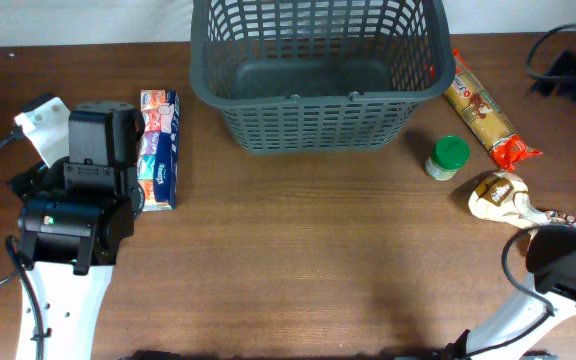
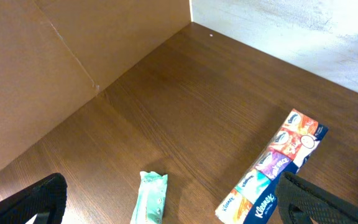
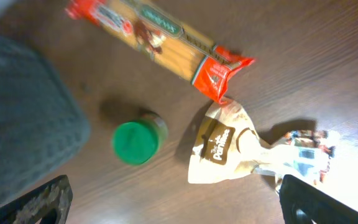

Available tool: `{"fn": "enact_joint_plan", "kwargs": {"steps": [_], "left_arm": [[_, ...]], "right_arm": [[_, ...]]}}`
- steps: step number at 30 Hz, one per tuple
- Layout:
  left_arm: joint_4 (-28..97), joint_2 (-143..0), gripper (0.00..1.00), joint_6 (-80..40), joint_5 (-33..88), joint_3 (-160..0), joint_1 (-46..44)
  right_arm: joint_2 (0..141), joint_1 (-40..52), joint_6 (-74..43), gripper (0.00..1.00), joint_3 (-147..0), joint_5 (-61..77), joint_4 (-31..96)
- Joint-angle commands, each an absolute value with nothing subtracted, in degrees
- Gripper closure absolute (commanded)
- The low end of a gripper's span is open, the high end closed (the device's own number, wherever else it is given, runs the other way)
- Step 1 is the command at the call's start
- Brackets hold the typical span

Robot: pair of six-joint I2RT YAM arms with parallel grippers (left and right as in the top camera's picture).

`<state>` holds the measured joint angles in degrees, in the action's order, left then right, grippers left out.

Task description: Pack container

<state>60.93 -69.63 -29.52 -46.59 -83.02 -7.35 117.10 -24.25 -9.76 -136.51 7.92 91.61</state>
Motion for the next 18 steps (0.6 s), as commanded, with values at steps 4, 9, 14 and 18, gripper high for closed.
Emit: {"fn": "enact_joint_plan", "kwargs": {"steps": [4, 9, 14, 18], "left_arm": [[61.21, -69.8, 0.0, -28.58, -47.81, -83.61, -7.07], [61.21, -69.8, 0.0, -28.58, -47.81, -83.61, -7.07], [61.21, -69.8, 0.0, -28.58, -47.81, -83.61, -7.07], [61.19, -69.8, 0.0, -28.58, -47.81, -83.61, -7.07]], "right_arm": [[117.8, -19.42, -2.74, 0.01, -124.29, 6.85, 84.44], [117.82, -14.83, 0.45, 0.01, -121.1, 4.75, 79.68], [117.82, -11.07, 1.17, 0.01, -120.75, -0.97, 78.43], [117.82, -10.13, 1.3, 0.01, -119.81, -3.25, 78.13]]}}
